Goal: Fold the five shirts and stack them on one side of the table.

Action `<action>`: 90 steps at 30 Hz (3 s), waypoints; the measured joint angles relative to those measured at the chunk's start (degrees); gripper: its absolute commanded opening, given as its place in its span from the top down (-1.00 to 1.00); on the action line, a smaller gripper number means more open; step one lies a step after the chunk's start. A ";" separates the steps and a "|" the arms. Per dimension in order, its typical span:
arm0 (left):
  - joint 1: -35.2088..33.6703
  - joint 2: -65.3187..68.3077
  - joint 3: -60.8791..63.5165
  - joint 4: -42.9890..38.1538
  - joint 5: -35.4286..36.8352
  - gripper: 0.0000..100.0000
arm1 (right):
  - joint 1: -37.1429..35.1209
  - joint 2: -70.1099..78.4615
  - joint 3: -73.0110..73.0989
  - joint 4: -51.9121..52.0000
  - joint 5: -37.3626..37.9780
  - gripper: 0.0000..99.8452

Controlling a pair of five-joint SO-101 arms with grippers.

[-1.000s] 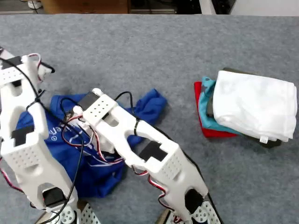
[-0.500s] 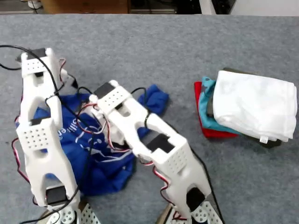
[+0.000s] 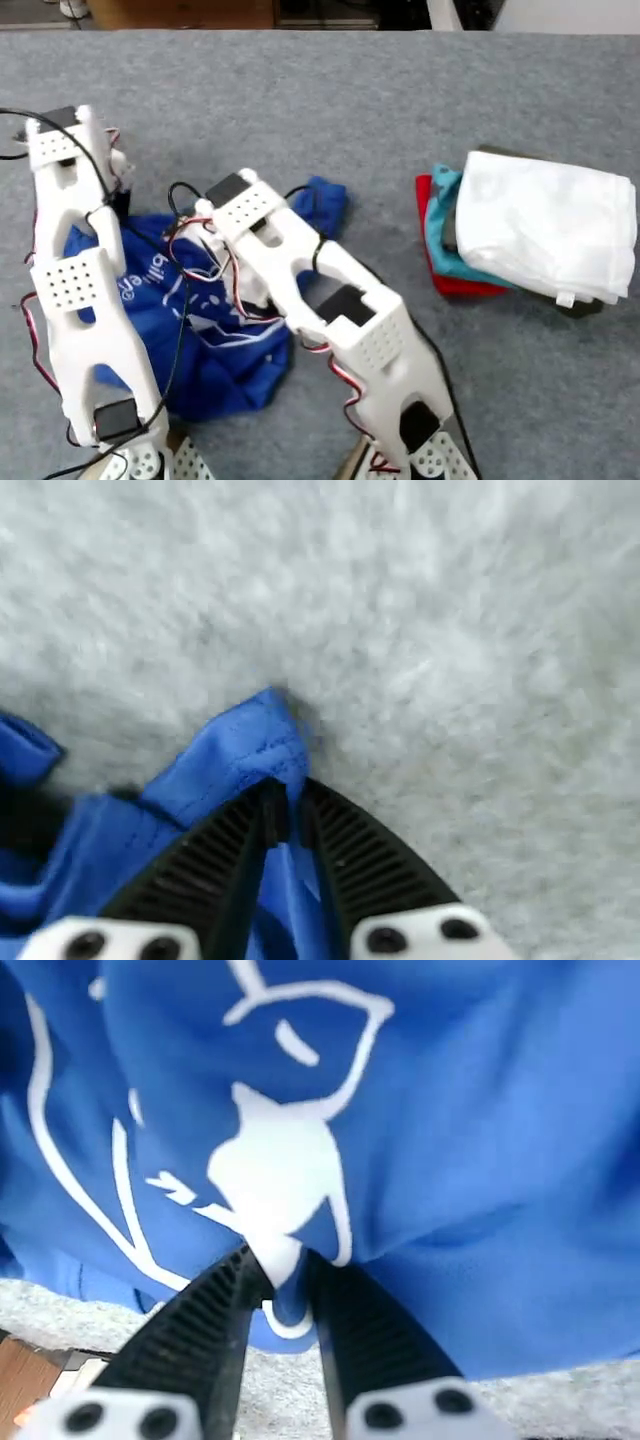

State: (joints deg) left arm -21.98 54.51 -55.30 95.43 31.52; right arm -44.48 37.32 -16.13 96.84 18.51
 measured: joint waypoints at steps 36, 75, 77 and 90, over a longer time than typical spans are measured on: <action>-24.79 -0.09 -24.26 4.48 -7.12 0.96 | -0.53 16.70 -24.62 2.90 -9.93 0.77; -31.56 -0.09 -24.26 4.75 -16.53 0.96 | 9.14 -1.23 -19.34 0.88 -13.80 0.71; -31.56 -0.09 -23.65 4.75 -16.53 0.96 | 7.21 -1.23 -19.16 -0.70 -14.77 0.71; -31.56 0.09 -14.95 4.75 -16.70 0.96 | 0.44 10.11 -19.16 -9.23 -16.44 0.88</action>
State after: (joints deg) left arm -53.54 54.59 -70.24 100.18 14.81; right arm -44.04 47.43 -35.30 87.60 2.07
